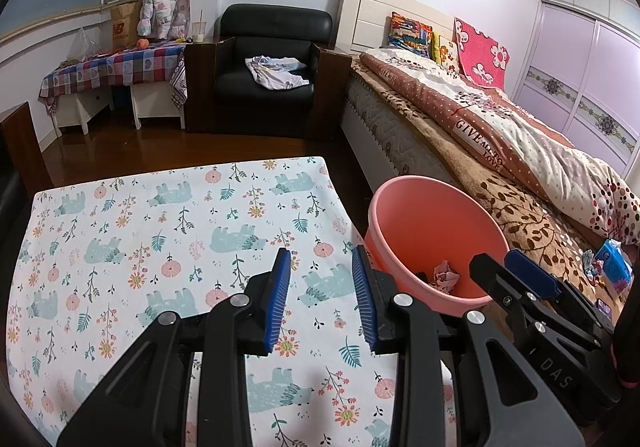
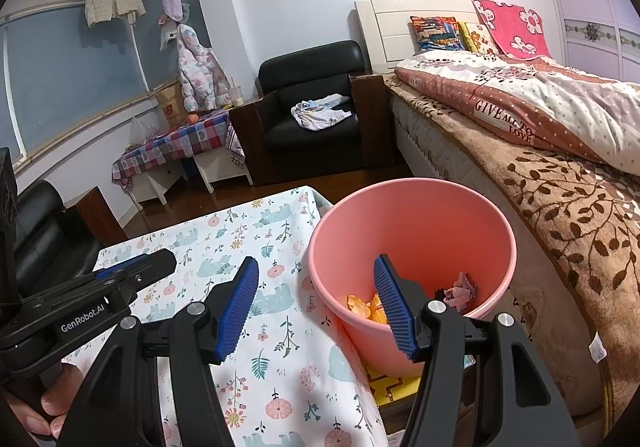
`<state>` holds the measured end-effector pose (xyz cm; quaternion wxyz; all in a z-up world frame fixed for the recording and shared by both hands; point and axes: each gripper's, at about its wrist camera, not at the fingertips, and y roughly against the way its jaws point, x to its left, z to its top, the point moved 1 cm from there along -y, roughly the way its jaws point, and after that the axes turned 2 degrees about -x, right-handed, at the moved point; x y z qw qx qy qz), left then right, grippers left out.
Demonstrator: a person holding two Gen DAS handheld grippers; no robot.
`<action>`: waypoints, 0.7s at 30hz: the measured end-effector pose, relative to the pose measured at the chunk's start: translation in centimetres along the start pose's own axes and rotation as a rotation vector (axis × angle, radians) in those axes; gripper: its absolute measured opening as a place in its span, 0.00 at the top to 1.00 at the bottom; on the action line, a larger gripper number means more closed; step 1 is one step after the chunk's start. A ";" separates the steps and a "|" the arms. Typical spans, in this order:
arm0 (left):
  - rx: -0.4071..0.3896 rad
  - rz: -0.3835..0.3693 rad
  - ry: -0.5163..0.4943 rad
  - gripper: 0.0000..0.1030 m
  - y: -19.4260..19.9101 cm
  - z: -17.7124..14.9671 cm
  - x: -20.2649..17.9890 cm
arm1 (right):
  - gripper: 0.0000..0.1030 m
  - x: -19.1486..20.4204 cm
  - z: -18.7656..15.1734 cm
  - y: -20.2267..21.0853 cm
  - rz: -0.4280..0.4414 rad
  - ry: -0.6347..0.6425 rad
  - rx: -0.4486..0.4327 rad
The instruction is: Collect trash
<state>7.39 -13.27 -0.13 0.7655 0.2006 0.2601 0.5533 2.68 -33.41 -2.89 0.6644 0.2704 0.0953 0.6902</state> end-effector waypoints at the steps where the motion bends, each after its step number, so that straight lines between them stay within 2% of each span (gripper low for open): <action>1: 0.000 0.001 0.000 0.69 0.0 -0.1 0.0 | 0.42 0.0 0.0 0.0 0.000 0.000 0.000; 21: 0.003 0.001 -0.003 0.69 0.0 -0.5 -0.1 | 0.42 -0.1 0.0 0.0 0.000 -0.001 0.000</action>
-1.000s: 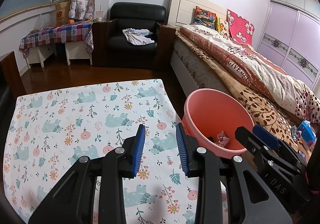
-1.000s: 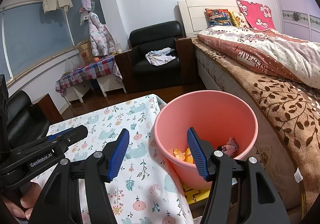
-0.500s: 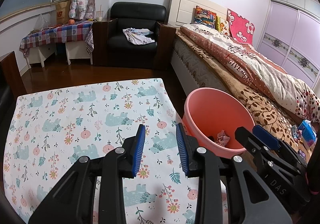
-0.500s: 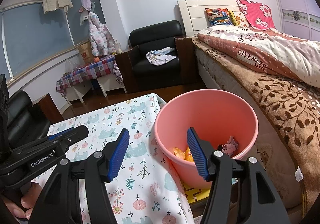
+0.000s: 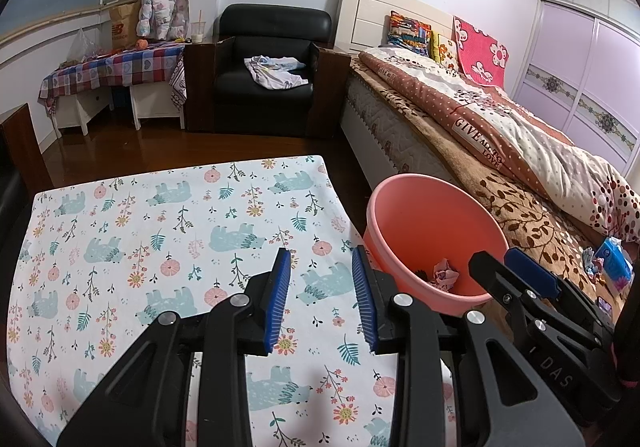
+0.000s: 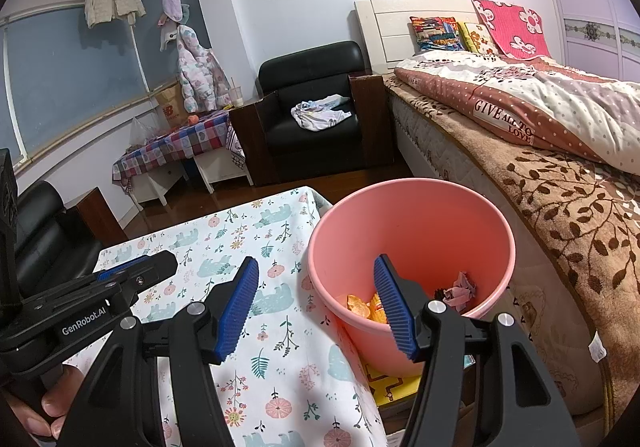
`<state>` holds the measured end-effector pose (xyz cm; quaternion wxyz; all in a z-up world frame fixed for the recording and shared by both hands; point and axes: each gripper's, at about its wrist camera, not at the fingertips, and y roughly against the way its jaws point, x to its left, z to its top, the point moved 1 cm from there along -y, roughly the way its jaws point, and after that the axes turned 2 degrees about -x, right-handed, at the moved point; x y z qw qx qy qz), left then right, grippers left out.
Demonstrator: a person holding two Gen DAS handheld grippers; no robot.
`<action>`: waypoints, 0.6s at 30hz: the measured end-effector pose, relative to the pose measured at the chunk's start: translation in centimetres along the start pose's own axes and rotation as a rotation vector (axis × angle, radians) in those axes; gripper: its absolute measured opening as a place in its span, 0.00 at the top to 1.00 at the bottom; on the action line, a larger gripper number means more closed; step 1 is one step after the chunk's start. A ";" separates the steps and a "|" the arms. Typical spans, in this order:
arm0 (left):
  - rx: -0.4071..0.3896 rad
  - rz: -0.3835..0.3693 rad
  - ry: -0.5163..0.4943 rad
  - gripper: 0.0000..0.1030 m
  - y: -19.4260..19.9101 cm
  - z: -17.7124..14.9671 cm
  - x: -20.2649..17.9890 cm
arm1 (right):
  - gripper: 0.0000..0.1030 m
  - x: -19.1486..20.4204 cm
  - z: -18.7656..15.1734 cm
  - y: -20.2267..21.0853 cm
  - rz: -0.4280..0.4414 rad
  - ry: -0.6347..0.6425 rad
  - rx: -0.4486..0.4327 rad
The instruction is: Collect trash
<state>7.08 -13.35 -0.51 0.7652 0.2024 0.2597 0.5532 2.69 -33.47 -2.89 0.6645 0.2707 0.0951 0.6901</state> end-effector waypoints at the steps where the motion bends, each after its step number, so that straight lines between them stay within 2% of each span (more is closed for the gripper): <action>1: 0.000 0.000 0.001 0.69 0.0 0.0 0.0 | 0.42 0.0 0.1 0.0 0.000 0.000 0.000; 18: 0.013 0.007 -0.006 0.69 -0.1 -0.2 -0.1 | 0.42 -0.1 -0.2 0.1 0.000 -0.001 -0.001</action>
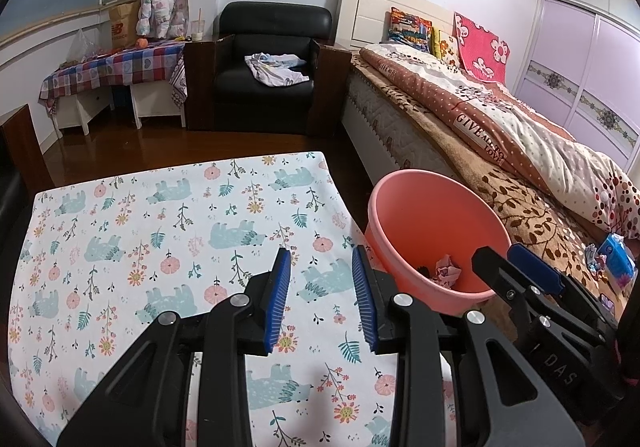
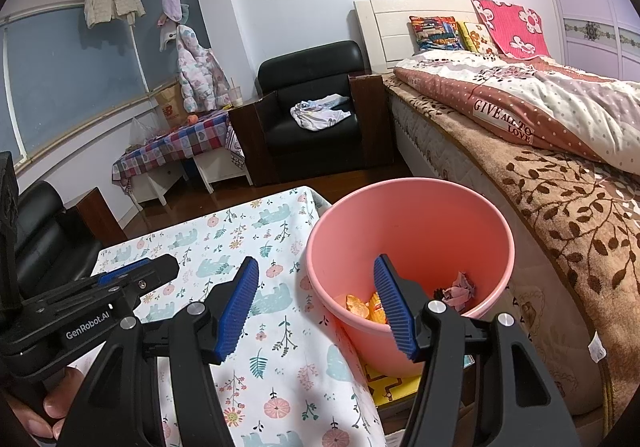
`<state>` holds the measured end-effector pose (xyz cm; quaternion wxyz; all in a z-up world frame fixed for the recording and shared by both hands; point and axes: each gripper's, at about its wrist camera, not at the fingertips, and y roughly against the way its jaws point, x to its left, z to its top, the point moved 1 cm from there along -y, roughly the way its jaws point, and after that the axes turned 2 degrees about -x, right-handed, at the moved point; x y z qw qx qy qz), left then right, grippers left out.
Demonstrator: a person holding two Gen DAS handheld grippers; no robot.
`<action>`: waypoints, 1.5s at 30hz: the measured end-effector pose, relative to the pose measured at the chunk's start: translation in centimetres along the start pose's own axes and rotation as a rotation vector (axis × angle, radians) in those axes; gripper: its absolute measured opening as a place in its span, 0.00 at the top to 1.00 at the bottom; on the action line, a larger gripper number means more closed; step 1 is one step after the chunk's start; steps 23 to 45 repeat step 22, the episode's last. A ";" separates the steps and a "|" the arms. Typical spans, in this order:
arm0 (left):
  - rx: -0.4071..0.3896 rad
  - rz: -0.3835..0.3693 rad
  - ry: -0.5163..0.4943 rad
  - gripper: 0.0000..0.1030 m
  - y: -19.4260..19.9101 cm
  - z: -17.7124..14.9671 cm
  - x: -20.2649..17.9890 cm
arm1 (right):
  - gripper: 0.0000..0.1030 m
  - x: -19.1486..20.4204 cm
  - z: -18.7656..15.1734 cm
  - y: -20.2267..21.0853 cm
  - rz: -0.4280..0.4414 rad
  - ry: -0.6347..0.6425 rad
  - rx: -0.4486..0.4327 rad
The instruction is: Collect trash
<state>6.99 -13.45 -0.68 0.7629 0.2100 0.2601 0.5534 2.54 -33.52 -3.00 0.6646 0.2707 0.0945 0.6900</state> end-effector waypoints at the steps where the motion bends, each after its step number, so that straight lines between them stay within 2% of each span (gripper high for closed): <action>1: 0.001 0.000 -0.001 0.69 0.0 -0.1 0.0 | 0.42 0.0 -0.1 0.0 0.000 0.000 0.001; 45: 0.009 0.003 -0.001 0.69 -0.2 0.1 0.0 | 0.42 -0.2 -0.3 -0.1 0.000 -0.002 0.005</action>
